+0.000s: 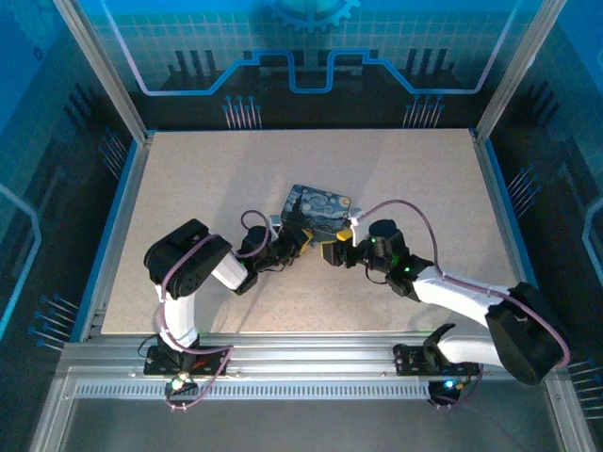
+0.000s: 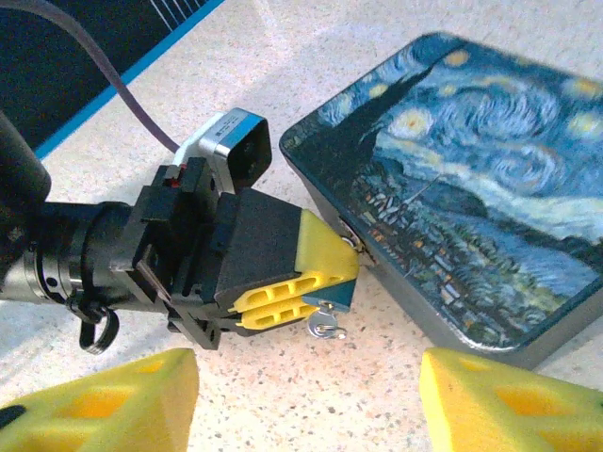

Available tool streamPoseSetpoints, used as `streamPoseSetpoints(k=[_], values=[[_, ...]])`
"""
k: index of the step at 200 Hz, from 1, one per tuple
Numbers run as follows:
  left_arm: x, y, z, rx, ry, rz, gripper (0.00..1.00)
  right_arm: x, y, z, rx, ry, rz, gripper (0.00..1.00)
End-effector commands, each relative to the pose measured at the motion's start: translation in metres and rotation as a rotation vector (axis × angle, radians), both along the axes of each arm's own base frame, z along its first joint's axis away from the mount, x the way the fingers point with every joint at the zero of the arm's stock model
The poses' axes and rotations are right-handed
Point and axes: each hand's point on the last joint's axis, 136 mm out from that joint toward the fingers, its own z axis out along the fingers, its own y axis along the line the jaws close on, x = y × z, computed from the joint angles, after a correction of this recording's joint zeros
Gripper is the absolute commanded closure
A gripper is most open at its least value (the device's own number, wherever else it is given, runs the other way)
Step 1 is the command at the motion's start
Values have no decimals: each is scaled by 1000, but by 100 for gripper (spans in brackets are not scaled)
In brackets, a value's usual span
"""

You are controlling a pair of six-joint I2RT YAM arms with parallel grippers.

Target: Unlock a padlock with a key

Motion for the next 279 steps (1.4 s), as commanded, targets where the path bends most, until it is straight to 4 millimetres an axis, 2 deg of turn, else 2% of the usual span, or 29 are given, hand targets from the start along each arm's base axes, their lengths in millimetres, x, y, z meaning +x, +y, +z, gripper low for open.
streamPoseSetpoints(k=[1,24,72,80,121,163,218,279], values=[[-1,0,16,-46,0,18,100,-6,-6,3,-215,-150,72,32],[-1,0,20,-62,15,27,100,-12,-3,6,-311,-250,134,25],[-5,1,25,-91,47,46,100,-30,15,-6,-562,-514,321,24],[-5,2,25,-101,56,51,100,-29,19,-3,-582,-562,328,24],[-6,0,25,-164,96,73,100,-21,30,-18,-723,-624,338,25],[-8,-1,21,-222,128,107,100,-10,43,-27,-740,-629,331,33],[-11,-2,11,-255,167,123,100,2,50,-39,-778,-623,331,45],[-12,-2,13,-256,165,124,100,8,55,-47,-817,-609,348,61]])
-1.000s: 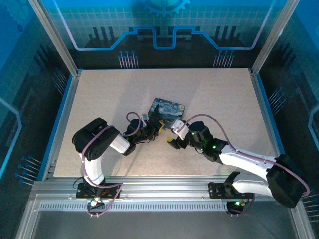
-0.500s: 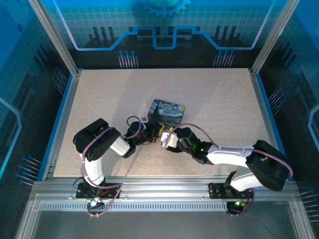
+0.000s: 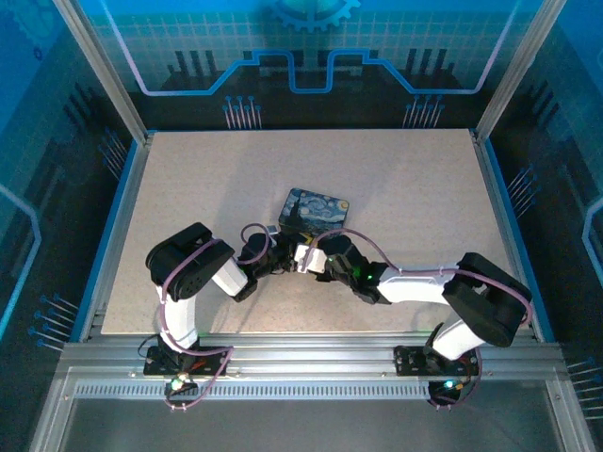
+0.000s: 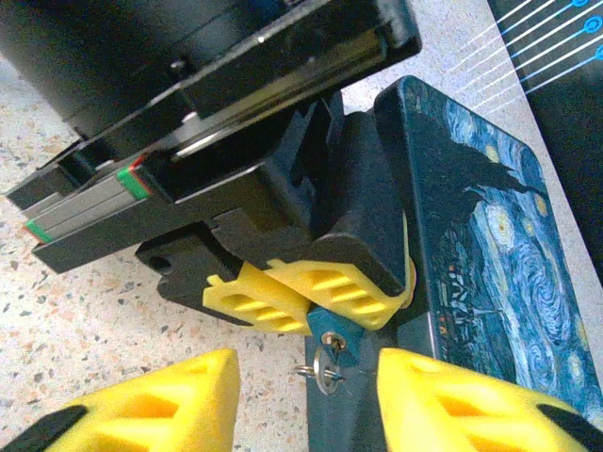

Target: Unlock a padlock with a key

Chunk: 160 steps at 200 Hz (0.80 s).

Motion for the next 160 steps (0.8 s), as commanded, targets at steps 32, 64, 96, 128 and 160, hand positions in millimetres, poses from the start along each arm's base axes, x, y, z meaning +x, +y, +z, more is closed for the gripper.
streamPoseSetpoints(k=[32,64,96,128,160], values=[[0,1,13,-39,-39,24,100,11,5,4,-21,-32,-14,66],[0,1,14,-40,-40,23,100,11,0,-1,-49,-23,-13,68],[0,0,15,-39,-41,22,100,11,1,-5,-69,-17,-1,69],[0,0,16,-40,-42,22,100,13,1,-8,-83,-17,-2,72],[0,-1,16,-38,-41,20,100,17,-1,-8,-84,-15,-15,77]])
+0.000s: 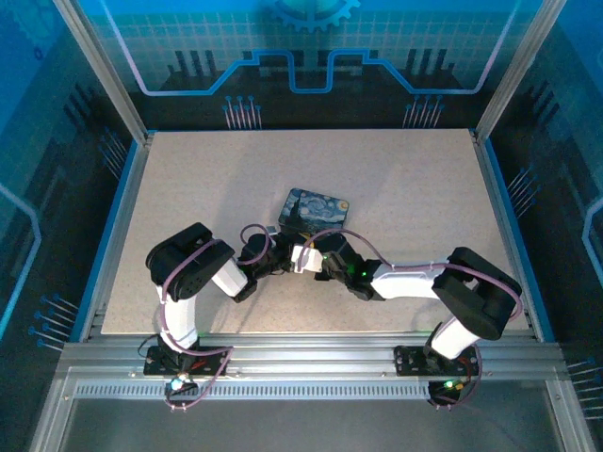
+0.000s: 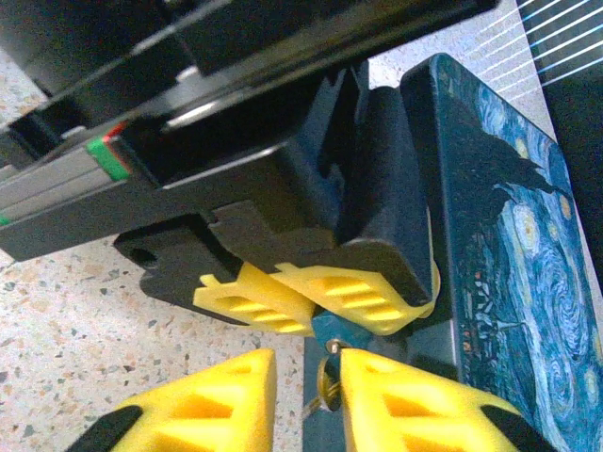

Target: Unlock a padlock with a key

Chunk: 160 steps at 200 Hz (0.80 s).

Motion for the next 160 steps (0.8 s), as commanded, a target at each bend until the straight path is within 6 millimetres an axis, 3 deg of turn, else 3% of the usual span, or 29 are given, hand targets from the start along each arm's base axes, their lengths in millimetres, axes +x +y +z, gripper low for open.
streamPoseSetpoints(k=[1,78,101,129,160], values=[[0,-2,17,-43,-42,12,100,9,-1,3,-5,-8,-22,78],[0,-3,18,-44,-43,10,100,15,-7,-2,-26,3,-44,83],[0,-3,19,-45,-45,12,100,18,-8,-4,-34,4,-51,90],[-1,-3,19,-45,-45,11,100,19,-8,0,-13,11,-56,99],[0,-2,21,-48,-50,14,100,18,-10,8,23,23,-68,100]])
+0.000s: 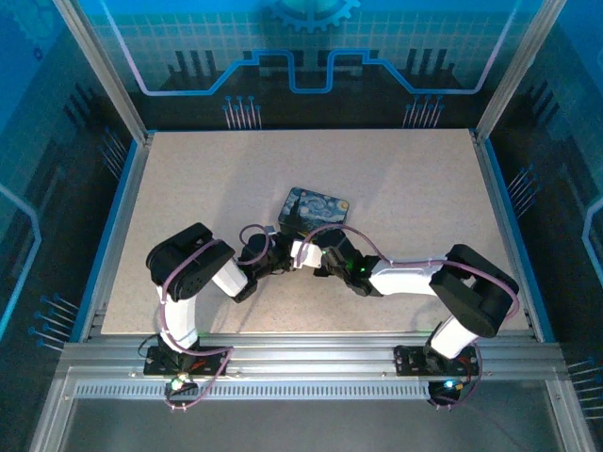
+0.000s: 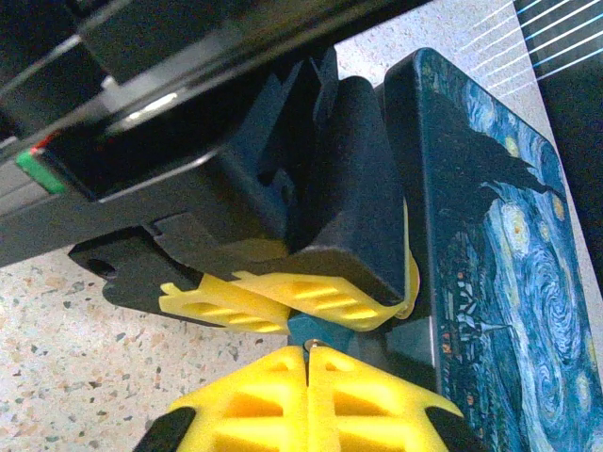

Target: Unlock a padlock with a key

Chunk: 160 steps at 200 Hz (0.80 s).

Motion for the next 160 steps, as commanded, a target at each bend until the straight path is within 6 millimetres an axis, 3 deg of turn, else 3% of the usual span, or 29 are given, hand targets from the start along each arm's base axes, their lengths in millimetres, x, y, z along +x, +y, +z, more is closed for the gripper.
streamPoseSetpoints(k=[1,42,160], values=[[-3,-6,21,-54,-46,-18,100,9,-10,7,21,17,-53,100],[-3,-6,25,-56,-55,-19,100,6,-2,28,137,80,-65,100],[-5,-6,24,-49,-57,-16,100,0,4,17,538,495,-299,100]])
